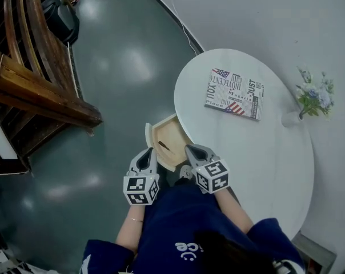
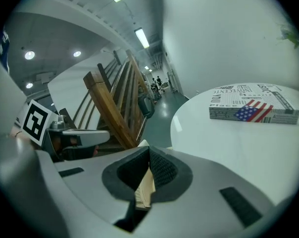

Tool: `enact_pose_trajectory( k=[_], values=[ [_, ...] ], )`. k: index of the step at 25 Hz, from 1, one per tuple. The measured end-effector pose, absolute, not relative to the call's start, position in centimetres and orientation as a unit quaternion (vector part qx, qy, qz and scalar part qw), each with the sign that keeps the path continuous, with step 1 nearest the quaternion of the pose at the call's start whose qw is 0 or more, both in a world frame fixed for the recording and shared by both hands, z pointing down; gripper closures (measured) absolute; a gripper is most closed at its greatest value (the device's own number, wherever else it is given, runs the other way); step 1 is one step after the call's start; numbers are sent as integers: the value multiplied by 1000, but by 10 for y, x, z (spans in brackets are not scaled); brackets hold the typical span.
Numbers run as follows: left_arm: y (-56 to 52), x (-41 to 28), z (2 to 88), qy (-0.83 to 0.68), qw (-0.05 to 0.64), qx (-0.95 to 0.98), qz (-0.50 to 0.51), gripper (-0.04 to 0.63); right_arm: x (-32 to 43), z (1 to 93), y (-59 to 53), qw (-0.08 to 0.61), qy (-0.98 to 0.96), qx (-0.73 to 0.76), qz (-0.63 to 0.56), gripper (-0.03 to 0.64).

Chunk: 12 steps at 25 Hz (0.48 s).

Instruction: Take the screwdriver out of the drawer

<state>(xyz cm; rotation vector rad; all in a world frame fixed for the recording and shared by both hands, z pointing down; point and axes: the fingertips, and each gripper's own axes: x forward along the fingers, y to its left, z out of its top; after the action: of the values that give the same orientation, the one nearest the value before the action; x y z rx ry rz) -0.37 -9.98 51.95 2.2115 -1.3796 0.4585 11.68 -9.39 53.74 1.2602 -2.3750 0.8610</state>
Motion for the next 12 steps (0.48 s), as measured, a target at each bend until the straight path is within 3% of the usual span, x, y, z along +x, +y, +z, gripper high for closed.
enact_pose_trajectory(
  k=[5, 7, 12],
  values=[
    [-120, -20, 523, -498, 250, 813, 168, 591, 87, 558, -109, 212, -829, 415, 308, 606],
    [-125, -26, 524, -495, 252, 815, 169, 591, 75, 569, -113, 235, -830, 396, 314, 567],
    [-137, -37, 530, -483, 255, 819, 175, 591, 56, 602, -122, 298, -824, 364, 317, 551]
  ],
)
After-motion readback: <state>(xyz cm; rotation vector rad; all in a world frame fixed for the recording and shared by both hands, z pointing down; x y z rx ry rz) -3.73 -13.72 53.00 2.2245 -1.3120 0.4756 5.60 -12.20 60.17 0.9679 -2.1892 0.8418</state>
